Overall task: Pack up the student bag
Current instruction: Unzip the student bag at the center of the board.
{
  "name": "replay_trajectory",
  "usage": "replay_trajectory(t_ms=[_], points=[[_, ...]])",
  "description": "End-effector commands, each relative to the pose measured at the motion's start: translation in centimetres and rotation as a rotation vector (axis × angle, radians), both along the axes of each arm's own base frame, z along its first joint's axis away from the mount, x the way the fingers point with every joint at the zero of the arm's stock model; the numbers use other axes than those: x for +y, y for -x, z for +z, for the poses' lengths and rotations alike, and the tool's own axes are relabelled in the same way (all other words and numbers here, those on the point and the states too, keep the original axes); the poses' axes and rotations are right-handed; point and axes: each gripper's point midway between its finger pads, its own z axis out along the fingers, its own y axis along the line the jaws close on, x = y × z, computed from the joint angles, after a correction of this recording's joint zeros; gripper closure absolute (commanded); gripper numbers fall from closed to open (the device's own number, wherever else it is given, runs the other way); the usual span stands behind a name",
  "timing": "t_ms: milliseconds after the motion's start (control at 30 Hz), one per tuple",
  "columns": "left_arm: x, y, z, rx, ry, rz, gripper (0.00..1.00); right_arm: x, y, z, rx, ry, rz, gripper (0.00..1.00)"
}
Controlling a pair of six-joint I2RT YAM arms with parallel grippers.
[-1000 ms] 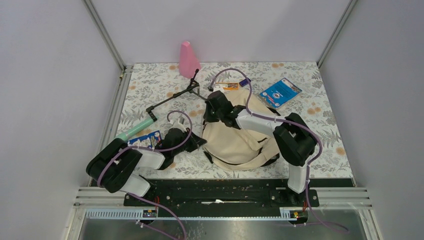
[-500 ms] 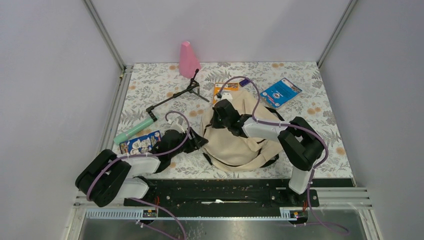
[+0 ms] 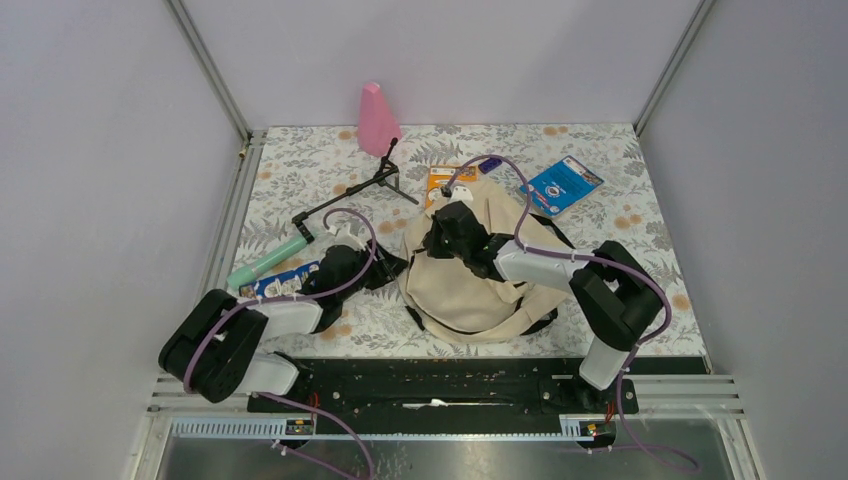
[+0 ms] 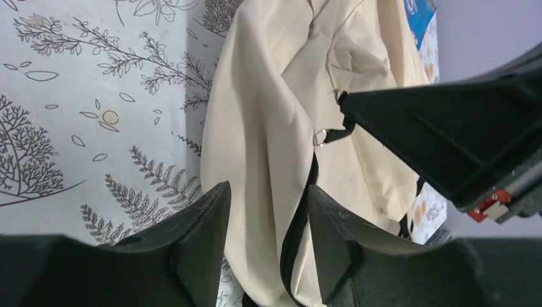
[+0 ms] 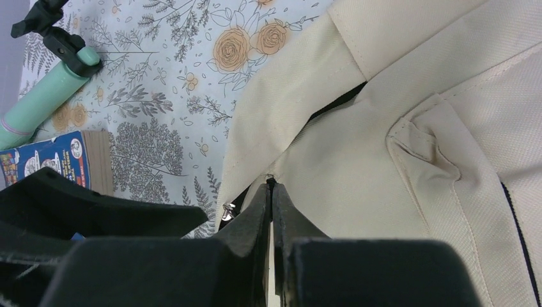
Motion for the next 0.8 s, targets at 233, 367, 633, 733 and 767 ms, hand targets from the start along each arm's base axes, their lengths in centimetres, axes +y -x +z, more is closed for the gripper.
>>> replay_trajectory(t_ms=[233, 367, 633, 733, 767], points=[[-3.1, -1.4, 2.5, -0.068, 0.169, -0.104, 0.57, -0.1, -0.6, 2.9, -0.055, -0.047, -0.019, 1.0], [-3.5, -1.4, 2.2, -0.066, 0.18, -0.121, 0.65, 0.0, -0.6, 3.1, -0.058, -0.05, -0.019, 1.0], [-4.3, -1.2, 3.8, -0.129, 0.225, -0.176, 1.0, -0.6, -0.5, 4.3, -0.088, -0.05, -0.029, 1.0], [-3.3, -0.9, 4.2, -0.154, 0.169, -0.153, 1.0, -1.8, -0.6, 4.8, -0.125, -0.015, -0.07, 1.0], [-2.8, -0.8, 4.3, -0.162, 0.141, -0.141, 1.0, -2.3, -0.6, 4.6, -0.131, 0.005, -0.09, 1.0]])
